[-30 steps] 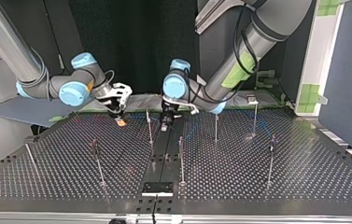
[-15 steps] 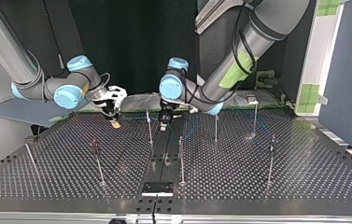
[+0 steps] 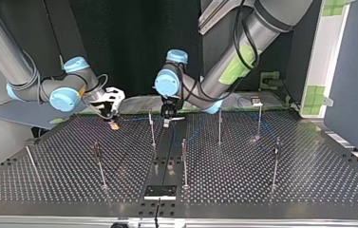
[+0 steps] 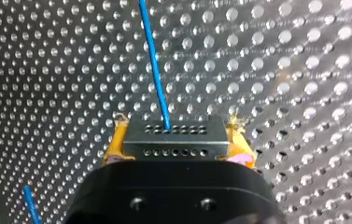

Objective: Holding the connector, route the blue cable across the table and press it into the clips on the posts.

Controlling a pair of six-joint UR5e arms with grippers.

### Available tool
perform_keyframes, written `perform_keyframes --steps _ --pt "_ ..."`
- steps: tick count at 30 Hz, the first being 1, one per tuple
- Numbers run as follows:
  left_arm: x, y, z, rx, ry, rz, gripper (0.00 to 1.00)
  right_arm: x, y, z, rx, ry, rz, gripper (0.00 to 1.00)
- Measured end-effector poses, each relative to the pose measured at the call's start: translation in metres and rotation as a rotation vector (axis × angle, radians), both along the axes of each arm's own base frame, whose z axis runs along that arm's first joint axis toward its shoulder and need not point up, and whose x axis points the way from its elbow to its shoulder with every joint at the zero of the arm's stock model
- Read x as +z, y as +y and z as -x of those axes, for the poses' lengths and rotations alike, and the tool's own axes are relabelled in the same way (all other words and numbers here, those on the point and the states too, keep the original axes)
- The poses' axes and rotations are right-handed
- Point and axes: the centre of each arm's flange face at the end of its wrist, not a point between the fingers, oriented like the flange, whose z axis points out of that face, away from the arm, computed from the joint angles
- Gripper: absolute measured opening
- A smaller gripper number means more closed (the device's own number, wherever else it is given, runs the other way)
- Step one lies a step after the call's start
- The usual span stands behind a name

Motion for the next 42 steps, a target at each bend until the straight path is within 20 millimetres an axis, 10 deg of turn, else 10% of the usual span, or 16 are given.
perform_keyframes --steps 27,42 --pt "0.068 -0.063 0.105 -0.039 -0.089 0.054 1.00 -0.003 -0.016 0.045 -0.051 0.006 -0.066 0.00" --pt "0.035 -0.119 0.130 -0.079 -0.004 0.023 1.00 -0.002 -0.019 0.056 -0.032 -0.009 -0.085 0.00"
